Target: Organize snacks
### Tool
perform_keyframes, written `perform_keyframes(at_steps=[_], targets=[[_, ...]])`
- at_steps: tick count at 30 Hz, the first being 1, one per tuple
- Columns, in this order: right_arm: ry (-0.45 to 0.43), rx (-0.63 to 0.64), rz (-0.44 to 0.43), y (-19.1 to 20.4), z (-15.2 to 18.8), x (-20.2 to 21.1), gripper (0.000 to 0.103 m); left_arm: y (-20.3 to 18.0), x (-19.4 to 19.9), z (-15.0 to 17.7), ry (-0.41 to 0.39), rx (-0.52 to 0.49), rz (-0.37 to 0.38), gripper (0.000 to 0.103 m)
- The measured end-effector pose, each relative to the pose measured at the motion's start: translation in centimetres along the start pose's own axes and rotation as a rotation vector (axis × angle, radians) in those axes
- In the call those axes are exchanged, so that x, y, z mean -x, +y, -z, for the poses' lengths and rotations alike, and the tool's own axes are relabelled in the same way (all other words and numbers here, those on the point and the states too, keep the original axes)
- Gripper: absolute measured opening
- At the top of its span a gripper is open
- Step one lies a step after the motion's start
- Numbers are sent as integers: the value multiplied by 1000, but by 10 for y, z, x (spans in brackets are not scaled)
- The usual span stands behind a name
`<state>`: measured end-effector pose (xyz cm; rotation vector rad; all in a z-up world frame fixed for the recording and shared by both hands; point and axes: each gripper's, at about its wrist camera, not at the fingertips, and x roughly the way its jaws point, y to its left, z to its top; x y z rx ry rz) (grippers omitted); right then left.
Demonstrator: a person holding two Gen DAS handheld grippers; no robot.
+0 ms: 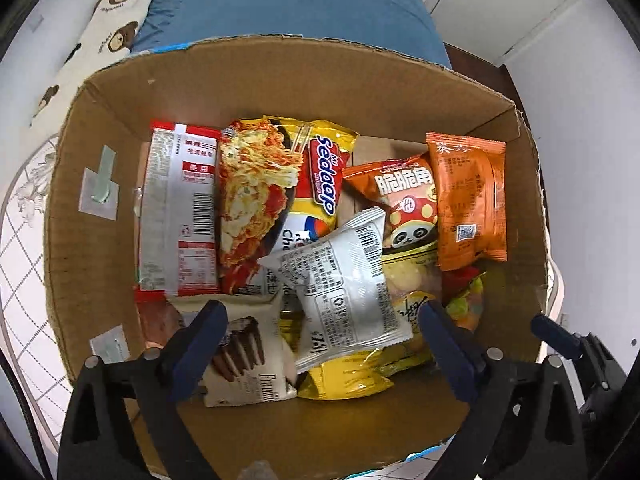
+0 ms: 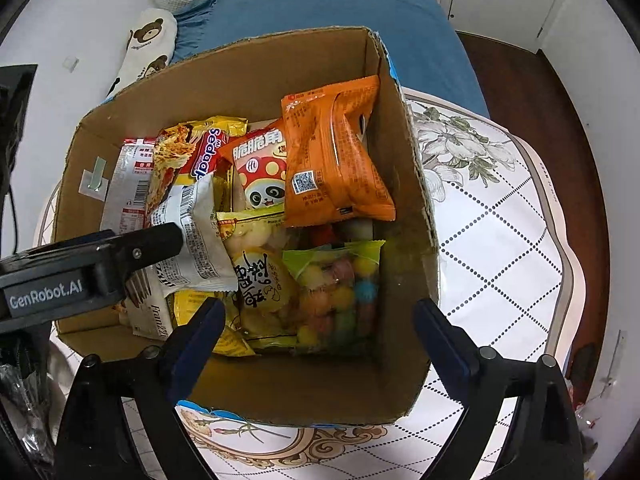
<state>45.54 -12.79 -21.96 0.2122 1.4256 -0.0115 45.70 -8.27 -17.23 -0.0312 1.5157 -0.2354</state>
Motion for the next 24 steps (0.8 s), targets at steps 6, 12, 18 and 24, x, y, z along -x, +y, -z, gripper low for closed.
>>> perform_keyframes(at_steps=[6, 12, 18, 24], targets=[[-26, 12, 37, 5, 3, 5, 98, 9, 7, 11, -27, 8, -30, 98], [-55, 12, 56, 6, 7, 15, 98, 16, 23, 22, -77, 9, -71, 98], [-95, 16, 49, 10, 15, 29, 98, 22, 52, 43, -161, 2, -106, 98], [-180, 35, 44, 21, 37, 61, 98, 22, 87, 77, -258, -11, -138, 98]])
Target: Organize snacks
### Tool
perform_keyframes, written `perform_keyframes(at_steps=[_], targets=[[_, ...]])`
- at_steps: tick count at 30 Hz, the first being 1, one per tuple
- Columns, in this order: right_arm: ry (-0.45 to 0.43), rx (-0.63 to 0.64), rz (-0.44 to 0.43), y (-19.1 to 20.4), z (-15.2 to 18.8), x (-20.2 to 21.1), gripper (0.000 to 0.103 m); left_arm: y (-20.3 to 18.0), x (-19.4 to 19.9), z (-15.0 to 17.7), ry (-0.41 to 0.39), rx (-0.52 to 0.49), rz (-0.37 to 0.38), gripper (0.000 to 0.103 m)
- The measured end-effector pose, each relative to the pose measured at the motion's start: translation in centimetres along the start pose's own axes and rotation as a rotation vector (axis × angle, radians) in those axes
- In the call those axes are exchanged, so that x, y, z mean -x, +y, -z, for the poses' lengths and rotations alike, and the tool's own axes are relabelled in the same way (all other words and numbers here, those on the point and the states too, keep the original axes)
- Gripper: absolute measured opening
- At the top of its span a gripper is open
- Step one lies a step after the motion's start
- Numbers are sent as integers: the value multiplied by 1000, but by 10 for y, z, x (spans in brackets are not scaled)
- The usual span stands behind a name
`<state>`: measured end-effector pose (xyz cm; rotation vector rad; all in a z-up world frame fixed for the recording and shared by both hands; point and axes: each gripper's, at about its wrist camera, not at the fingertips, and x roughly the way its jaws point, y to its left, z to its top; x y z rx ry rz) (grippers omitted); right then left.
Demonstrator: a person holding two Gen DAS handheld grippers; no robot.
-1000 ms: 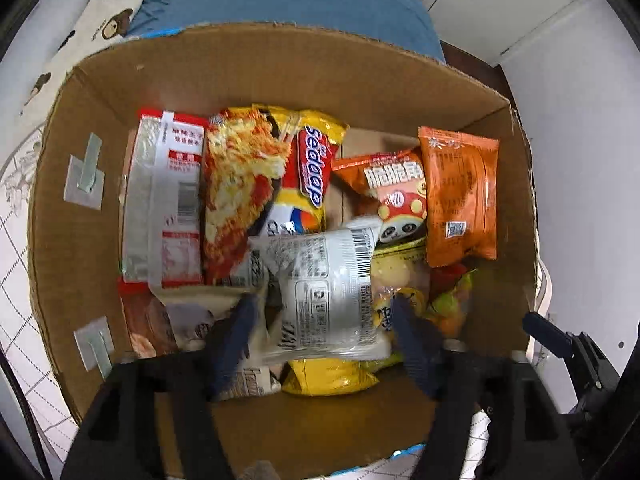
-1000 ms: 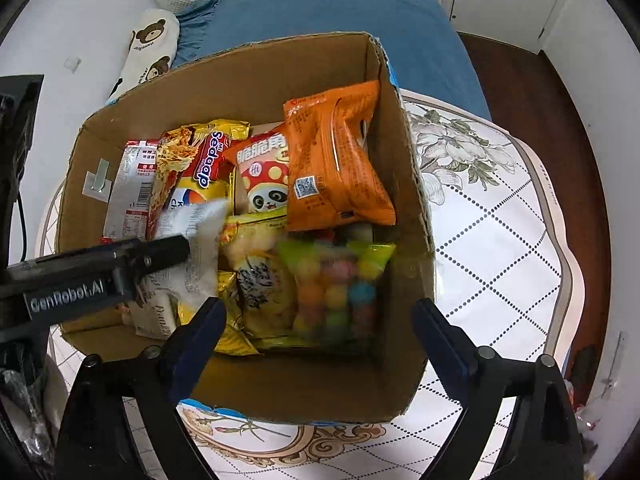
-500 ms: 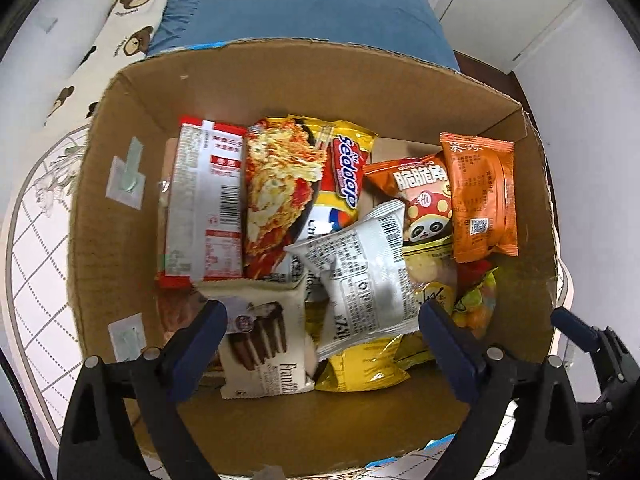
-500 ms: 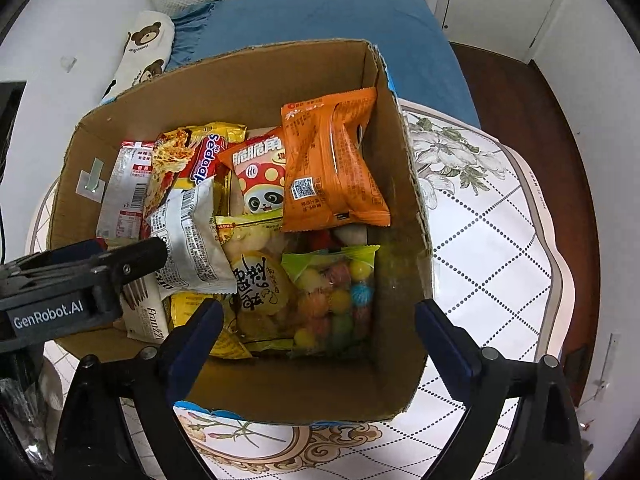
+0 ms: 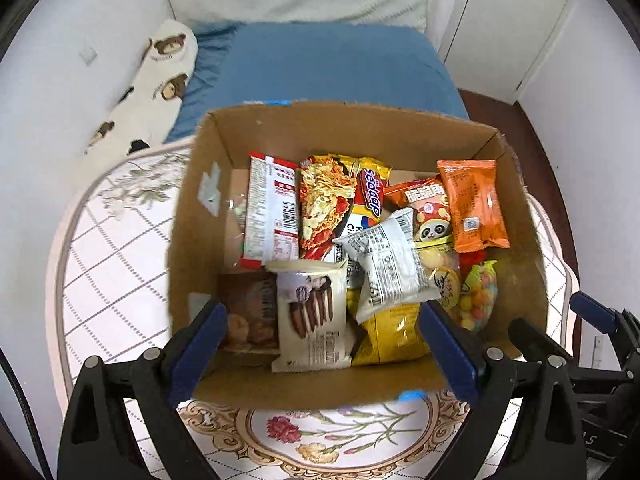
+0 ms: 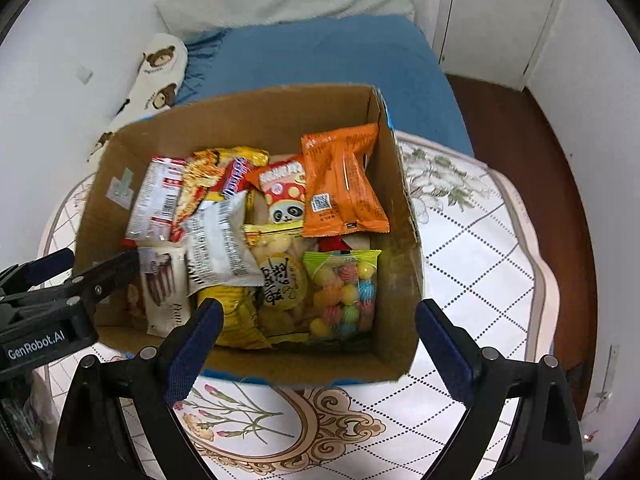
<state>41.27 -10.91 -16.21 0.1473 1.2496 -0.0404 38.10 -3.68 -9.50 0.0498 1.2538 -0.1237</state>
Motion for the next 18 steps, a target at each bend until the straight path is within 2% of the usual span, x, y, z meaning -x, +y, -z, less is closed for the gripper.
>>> perform_keyframes(at_steps=[8, 18], targets=[[-149, 26, 7, 13, 38, 68, 100, 15, 69, 45, -133, 46, -1, 98], [-304, 51, -20, 22, 96, 162, 101, 20, 160, 103, -299, 16, -58, 98]])
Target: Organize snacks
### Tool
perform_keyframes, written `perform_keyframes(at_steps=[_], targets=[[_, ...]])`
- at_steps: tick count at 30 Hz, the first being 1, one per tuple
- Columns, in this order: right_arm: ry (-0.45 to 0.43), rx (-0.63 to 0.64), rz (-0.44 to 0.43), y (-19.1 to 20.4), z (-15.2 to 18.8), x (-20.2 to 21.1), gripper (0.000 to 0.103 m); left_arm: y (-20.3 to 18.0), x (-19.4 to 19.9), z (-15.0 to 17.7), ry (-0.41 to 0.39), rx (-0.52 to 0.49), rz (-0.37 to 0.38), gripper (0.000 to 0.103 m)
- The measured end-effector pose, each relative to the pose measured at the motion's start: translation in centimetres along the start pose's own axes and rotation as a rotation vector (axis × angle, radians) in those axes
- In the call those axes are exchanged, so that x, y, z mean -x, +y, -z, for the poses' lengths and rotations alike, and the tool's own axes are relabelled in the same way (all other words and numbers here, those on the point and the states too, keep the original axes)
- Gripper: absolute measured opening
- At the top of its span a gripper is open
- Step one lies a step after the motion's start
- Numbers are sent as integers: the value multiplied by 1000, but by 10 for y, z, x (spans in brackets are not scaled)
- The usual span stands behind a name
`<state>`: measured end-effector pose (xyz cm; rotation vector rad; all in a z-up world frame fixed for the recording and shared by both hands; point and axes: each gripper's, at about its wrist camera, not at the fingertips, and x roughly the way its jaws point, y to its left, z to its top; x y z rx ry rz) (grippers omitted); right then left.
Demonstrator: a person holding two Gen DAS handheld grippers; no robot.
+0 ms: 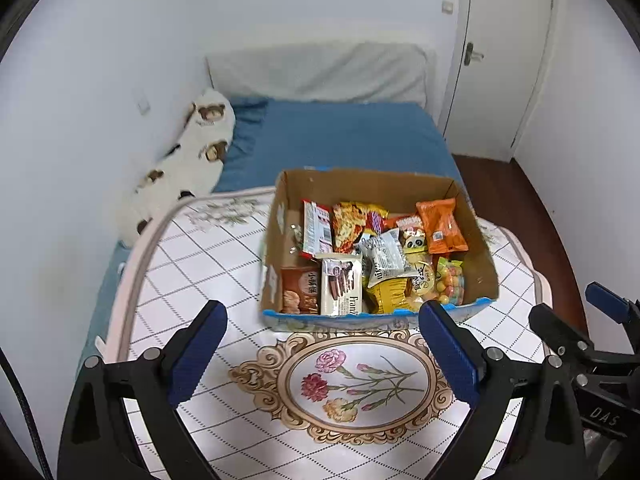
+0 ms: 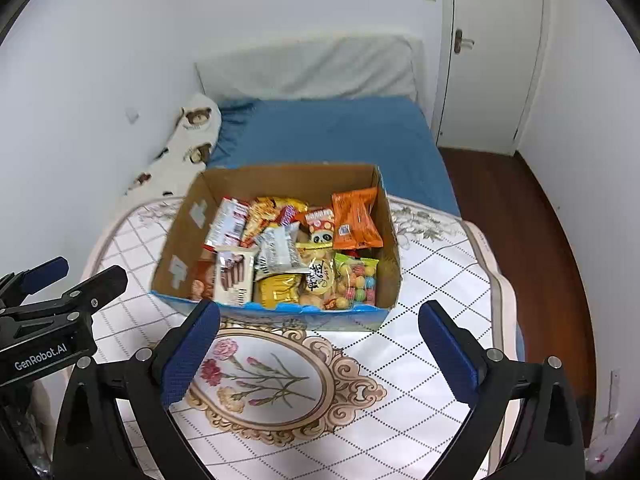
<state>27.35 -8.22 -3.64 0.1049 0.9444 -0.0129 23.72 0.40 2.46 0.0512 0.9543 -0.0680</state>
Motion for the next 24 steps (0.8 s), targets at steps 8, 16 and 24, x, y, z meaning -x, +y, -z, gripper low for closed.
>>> perform_keyframes(at_steps=[8, 16, 24], targets=[[-122, -1, -1, 5, 21, 79, 102, 0, 59, 26, -51, -8, 21, 98], [-200, 24, 12, 13, 38, 135, 103, -2, 99, 45, -90, 1, 21, 98], [-208, 21, 6, 13, 51, 157, 103, -3, 124, 54, -129, 7, 10, 98]])
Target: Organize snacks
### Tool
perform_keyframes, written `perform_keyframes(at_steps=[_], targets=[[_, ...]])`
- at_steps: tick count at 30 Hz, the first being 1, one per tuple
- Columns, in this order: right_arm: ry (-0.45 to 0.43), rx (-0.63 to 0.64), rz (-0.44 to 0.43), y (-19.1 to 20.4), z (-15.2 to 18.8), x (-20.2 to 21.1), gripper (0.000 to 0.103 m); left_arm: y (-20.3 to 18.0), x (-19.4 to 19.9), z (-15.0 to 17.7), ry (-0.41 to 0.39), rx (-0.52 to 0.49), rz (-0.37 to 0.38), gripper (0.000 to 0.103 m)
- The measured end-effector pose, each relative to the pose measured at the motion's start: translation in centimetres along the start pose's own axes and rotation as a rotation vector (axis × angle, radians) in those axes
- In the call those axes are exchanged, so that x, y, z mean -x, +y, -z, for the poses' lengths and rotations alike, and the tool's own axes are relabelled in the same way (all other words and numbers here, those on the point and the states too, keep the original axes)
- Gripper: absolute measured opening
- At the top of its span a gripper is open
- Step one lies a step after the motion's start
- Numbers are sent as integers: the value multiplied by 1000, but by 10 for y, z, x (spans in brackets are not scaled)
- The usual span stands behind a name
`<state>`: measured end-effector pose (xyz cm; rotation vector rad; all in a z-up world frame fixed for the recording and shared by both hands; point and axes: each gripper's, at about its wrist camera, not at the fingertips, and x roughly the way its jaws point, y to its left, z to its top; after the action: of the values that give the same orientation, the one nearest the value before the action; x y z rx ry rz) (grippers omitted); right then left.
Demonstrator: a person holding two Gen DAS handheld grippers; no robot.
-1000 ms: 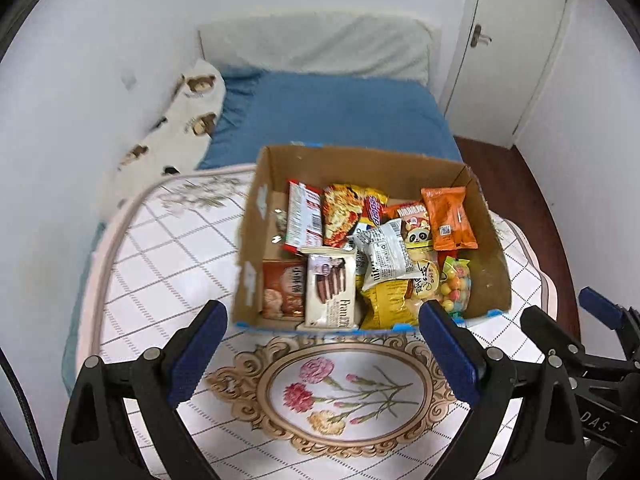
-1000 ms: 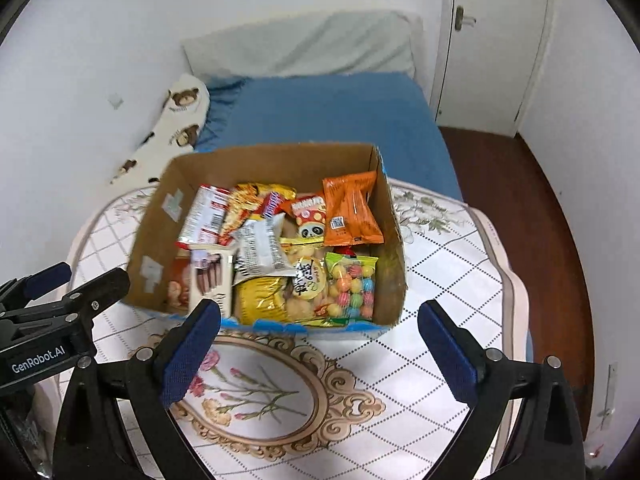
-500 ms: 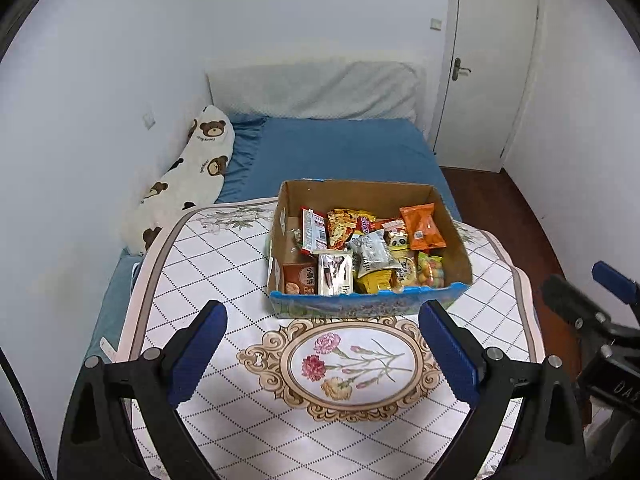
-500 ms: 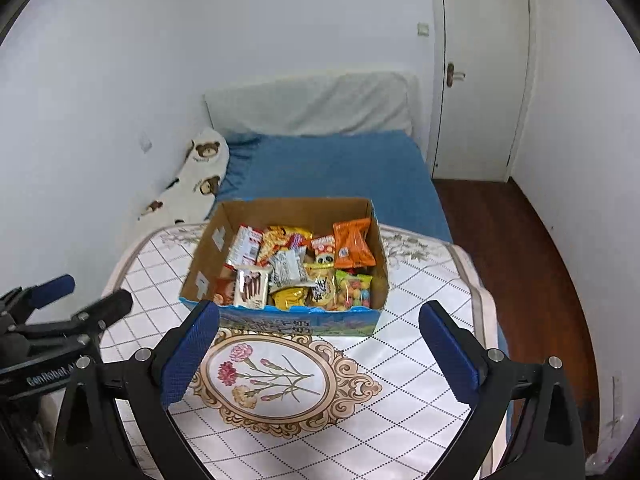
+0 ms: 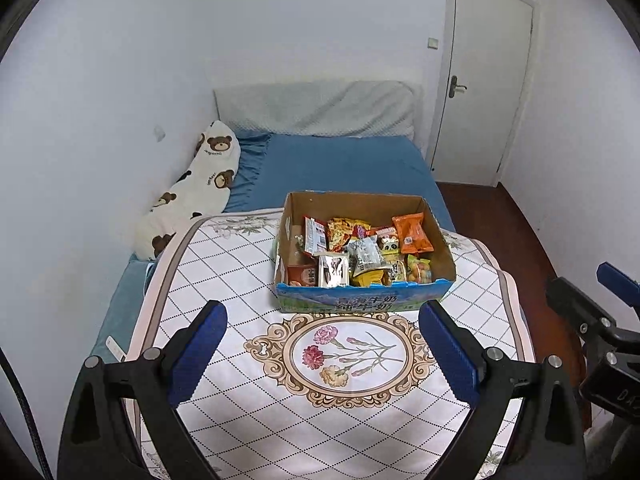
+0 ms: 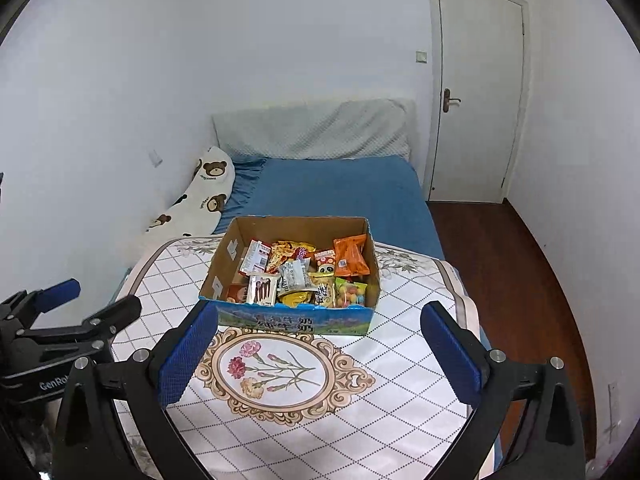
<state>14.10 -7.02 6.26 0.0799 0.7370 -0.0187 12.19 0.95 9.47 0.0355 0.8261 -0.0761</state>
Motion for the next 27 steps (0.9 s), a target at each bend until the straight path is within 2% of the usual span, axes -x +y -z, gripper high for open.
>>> perform_keyframes(at_steps=[5, 12, 27], targets=[[10, -13, -7, -4, 7, 8, 103, 0, 5, 2, -10, 10, 9, 98], [3, -11, 16, -7, 7, 3, 103, -1, -14, 2, 11, 16, 30, 100], [31, -15, 76, -14, -1, -70, 103, 0, -91, -11, 43, 29, -52, 100]])
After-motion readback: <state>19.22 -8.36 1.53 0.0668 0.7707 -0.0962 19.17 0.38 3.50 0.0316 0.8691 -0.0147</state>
